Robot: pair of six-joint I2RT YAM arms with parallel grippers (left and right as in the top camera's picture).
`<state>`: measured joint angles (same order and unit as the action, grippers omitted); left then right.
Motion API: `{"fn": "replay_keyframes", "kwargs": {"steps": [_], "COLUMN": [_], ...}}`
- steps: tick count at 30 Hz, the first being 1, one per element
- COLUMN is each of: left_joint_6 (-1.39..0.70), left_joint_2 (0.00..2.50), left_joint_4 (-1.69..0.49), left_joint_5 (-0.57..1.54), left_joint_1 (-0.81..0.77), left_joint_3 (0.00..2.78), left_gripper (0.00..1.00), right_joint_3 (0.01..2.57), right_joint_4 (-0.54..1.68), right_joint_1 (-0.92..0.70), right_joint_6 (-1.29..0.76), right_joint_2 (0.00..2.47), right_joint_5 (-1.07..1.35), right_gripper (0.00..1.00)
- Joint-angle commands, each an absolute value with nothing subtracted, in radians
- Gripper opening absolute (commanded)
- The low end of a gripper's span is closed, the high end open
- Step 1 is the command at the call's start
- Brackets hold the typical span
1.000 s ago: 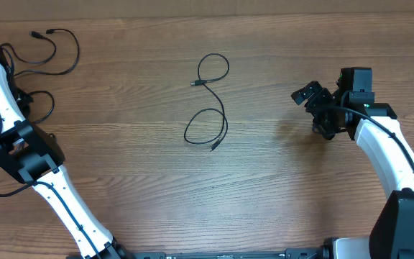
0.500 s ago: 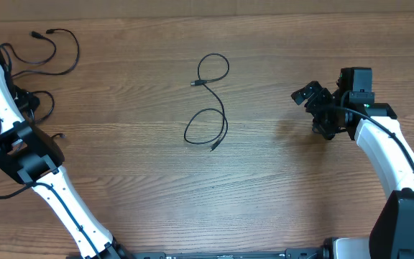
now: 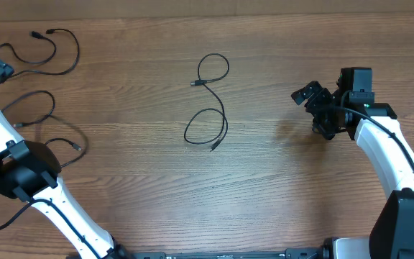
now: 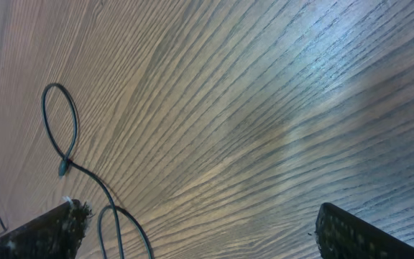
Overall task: Untangle cables
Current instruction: 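Lower the held cable onto the table at the left with the left gripper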
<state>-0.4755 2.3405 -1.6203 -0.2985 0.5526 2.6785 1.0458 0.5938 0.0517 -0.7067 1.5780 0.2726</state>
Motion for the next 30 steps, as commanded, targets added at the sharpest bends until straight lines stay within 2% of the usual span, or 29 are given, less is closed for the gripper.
{"fn": "replay_keyframes", "kwargs": {"steps": [1, 7, 14, 19, 22, 30], "left_joint_6": [-0.498, -0.436, -0.236, -0.181, -0.094, -0.443], "left_joint_2": [2.339, 2.343, 2.351, 2.351, 2.351, 2.351], "left_joint_4": [-1.624, -1.619, -1.657, -1.668, -1.583, -1.569], "left_joint_5": [-0.257, -0.159, 0.239, 0.259, 0.231, 0.173], "left_joint_1": [0.562, 0.561, 0.534, 0.457, 0.405, 0.377], "left_joint_3": [2.680, 2.661, 2.580, 2.447, 2.369, 2.337], "left_gripper": [1.00, 1.00, 1.00, 1.00, 1.00, 1.00], "right_joint_3": [1.068, 1.068, 1.068, 1.068, 1.068, 1.068], "right_joint_4": [0.589, 0.589, 0.589, 0.589, 0.589, 0.589], "right_joint_1": [0.053, 0.053, 0.053, 0.053, 0.053, 0.053], "right_joint_6": [-0.703, -0.703, -0.703, -0.703, -0.703, -0.703], "right_joint_2": [1.579, 1.579, 1.579, 1.579, 1.579, 1.579], "right_joint_5": [0.262, 0.262, 0.262, 0.262, 0.262, 0.262], "right_gripper": [1.00, 1.00, 1.00, 1.00, 1.00, 1.00]}}
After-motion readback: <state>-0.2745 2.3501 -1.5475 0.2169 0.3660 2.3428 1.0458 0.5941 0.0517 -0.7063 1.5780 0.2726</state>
